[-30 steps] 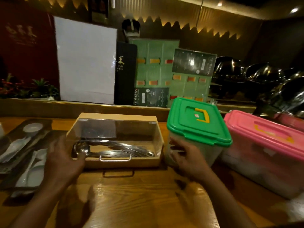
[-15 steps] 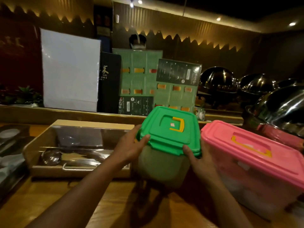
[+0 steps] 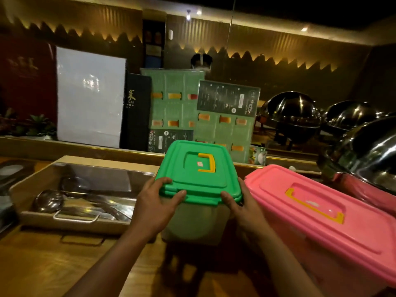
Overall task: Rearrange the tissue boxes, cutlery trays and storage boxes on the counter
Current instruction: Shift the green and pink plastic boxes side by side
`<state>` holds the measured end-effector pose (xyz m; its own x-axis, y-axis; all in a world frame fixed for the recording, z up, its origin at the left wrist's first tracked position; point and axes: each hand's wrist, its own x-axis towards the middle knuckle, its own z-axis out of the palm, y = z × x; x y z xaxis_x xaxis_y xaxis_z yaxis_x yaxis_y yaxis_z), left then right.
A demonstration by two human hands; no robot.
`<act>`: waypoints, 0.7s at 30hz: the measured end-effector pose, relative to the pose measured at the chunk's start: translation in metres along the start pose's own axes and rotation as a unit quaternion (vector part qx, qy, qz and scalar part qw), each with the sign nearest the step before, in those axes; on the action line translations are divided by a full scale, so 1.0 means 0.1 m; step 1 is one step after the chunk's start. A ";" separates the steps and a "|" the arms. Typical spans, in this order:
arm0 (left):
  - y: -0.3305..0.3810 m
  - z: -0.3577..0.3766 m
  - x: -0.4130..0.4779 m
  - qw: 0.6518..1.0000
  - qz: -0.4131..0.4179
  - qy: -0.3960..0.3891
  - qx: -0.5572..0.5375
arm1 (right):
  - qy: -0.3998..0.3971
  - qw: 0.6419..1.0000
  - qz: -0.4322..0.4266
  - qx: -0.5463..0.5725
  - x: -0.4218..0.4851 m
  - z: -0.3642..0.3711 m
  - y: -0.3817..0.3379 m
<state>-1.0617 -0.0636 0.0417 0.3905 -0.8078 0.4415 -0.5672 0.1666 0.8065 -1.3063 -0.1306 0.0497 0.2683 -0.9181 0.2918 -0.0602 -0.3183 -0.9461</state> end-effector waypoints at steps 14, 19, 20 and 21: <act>0.03 -0.03 -0.02 0.999 -0.021 -0.027 -0.008 | 0.000 1.000 0.010 -0.010 -0.05 0.03 -0.05; 0.00 -0.05 0.03 0.999 -0.030 -0.026 -0.007 | 0.024 0.999 0.006 -0.027 -0.10 0.12 -0.14; -0.01 -0.05 0.03 0.999 -0.030 -0.034 -0.013 | 0.020 0.999 0.014 -0.033 -0.12 0.12 -0.17; 0.00 -0.05 0.02 0.999 -0.028 -0.042 -0.020 | 0.017 0.999 0.019 -0.041 -0.12 0.11 -0.18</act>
<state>-1.0570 -0.0626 0.0443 0.3579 -0.8607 0.3620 -0.5168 0.1404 0.8445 -1.2975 -0.1114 0.0615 0.2315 -0.9370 0.2615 -0.1485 -0.2997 -0.9424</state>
